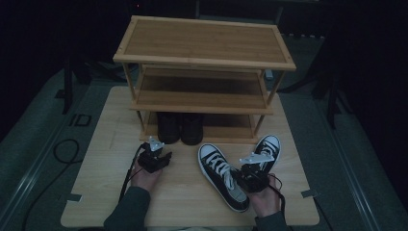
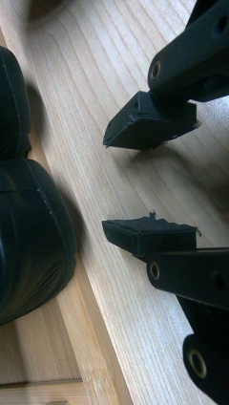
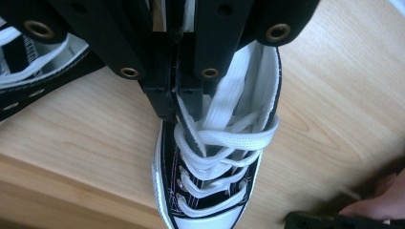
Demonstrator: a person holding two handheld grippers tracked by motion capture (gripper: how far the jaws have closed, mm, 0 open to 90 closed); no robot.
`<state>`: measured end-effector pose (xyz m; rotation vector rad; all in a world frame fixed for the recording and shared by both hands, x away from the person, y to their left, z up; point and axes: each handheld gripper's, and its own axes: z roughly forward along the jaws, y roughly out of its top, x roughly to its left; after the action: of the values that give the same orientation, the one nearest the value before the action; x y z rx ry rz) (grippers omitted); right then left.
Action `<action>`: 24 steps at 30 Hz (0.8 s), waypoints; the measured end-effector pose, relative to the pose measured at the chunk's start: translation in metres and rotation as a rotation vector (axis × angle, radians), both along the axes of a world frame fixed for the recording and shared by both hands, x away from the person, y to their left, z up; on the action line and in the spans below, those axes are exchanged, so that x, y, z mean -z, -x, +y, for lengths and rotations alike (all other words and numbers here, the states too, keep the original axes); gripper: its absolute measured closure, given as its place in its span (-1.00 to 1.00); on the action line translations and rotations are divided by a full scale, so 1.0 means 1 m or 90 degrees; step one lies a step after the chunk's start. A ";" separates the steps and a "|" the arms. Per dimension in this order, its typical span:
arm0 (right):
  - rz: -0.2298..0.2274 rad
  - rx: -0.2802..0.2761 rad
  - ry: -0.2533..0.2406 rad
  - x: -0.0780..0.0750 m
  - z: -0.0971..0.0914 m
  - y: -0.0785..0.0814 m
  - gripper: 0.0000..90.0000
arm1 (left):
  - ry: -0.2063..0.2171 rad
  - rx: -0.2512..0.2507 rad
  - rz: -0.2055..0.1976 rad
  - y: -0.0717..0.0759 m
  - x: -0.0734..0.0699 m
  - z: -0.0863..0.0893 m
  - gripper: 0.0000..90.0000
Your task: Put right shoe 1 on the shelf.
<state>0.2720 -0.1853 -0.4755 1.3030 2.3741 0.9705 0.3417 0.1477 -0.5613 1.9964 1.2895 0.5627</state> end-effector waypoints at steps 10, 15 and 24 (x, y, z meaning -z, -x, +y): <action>-0.015 0.023 -0.021 -0.008 -0.001 -0.010 0.95 | 0.000 0.000 0.000 0.000 0.000 0.000 0.21; -0.022 0.030 -0.020 -0.012 0.000 -0.014 0.95 | 0.000 0.000 0.000 0.000 0.000 0.000 0.21; -0.025 0.046 -0.026 -0.015 -0.005 -0.019 0.95 | 0.000 0.000 0.000 0.000 0.000 0.000 0.21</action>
<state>0.2905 -0.1899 -0.4605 1.3625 2.2732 1.0191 0.3418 0.1477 -0.5613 1.9963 1.2893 0.5628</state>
